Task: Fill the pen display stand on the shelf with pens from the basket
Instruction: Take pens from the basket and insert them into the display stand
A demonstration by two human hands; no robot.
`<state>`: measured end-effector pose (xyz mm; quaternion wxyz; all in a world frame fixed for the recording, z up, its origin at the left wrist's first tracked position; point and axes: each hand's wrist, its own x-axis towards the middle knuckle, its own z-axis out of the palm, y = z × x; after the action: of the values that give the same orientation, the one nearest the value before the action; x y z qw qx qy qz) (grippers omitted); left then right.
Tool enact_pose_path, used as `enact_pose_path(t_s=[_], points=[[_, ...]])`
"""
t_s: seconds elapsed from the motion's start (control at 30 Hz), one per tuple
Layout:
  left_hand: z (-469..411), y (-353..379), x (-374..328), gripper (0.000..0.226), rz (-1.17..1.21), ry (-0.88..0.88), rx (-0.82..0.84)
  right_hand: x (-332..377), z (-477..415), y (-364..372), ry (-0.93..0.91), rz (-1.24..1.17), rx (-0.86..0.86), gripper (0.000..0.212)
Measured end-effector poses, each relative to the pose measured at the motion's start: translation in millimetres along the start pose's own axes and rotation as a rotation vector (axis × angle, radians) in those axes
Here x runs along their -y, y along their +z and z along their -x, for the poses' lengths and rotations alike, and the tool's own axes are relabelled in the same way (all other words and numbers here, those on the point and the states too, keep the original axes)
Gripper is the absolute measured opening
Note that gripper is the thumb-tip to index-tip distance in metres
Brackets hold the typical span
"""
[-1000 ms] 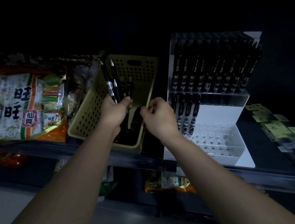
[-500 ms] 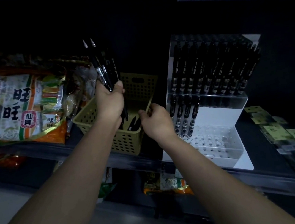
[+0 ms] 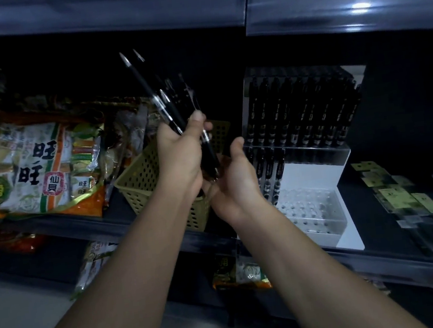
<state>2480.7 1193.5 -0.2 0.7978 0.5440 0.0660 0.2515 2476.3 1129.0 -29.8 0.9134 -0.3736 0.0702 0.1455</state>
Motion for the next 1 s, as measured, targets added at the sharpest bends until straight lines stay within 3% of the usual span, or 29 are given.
enact_pose_path(t_s=[0.2,0.43,0.53,0.67,0.77,0.9,1.0], points=[[28.5,5.7,7.3,0.015,-0.037,-0.088,0.085,11.2,15.3,-1.6,0.02,-0.044,-0.003,0.054],[45.6,12.4,10.5,0.018,-0.116,-0.126,0.116,22.6,37.1,-12.1,-0.03,0.207,0.042,0.045],[53.1,9.7,9.1,0.021,-0.11,-0.117,0.259,30.9,40.3,-21.1,-0.163,0.407,0.052,0.052],[67.1,1.6,18.3,0.025,-0.123,-0.181,0.452,52.2,45.4,-32.7,-0.308,0.415,0.186,0.032],[78.6,-5.8,27.7,0.02,-0.077,-0.296,0.543,63.6,48.5,-43.3,-0.271,0.453,0.307,0.017],[84.4,-17.5,37.1,0.014,-0.103,-0.422,0.72,71.1,46.7,-65.3,-0.206,0.6,0.332,0.041],[84.7,-21.6,45.9,0.018,-0.098,-0.5,0.845,80.0,43.1,-78.3,-0.196,0.626,0.403,0.032]])
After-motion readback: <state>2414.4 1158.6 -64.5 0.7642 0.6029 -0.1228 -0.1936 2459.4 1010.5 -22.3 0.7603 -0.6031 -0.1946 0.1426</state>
